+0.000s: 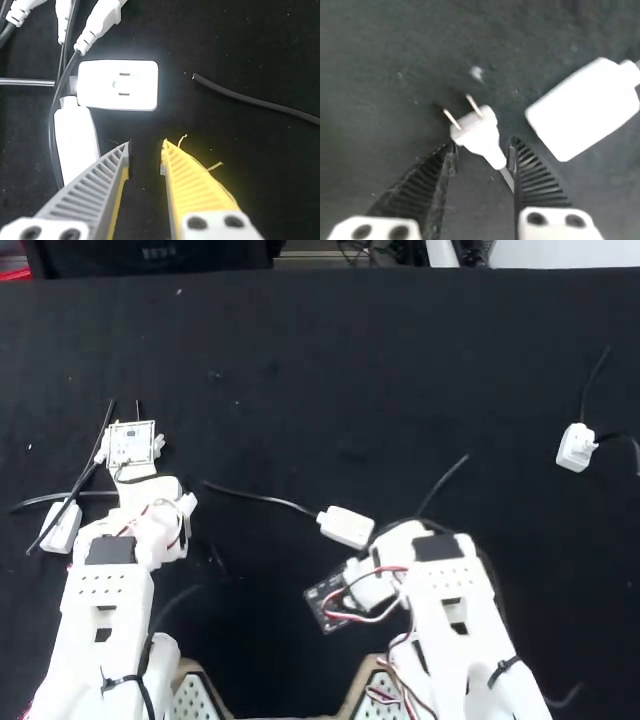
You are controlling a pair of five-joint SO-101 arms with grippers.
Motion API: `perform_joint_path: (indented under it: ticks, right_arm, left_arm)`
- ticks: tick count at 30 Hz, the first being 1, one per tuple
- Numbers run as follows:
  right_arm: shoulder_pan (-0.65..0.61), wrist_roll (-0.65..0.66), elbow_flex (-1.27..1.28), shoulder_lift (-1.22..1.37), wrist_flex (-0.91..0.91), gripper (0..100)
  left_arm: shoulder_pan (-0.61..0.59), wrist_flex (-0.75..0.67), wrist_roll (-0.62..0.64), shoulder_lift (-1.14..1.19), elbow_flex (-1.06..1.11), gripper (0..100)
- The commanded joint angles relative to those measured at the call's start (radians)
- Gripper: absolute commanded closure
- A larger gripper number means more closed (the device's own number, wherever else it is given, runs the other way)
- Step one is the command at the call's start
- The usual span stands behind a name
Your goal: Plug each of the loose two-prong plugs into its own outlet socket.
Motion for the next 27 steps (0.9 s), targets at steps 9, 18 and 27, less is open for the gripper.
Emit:
perform_joint_path:
  ticks: [9,18,27]
  right_arm:
    - [-0.018,0.005,0.104,-0.008,-0.195,86.6]
    - [0.008,-0.345,-0.062,-0.016,-0.17,98.7]
    - [0.193,-0.598,-0.323,0.027,0.264,98.8]
  left_arm:
    - [-0.012,0.008,-0.009,0.002,-0.061,89]
    - [-0.012,0.008,-0.009,0.002,-0.061,89]
    - [-0.01,0.023,-0.009,-0.003,-0.064,89]
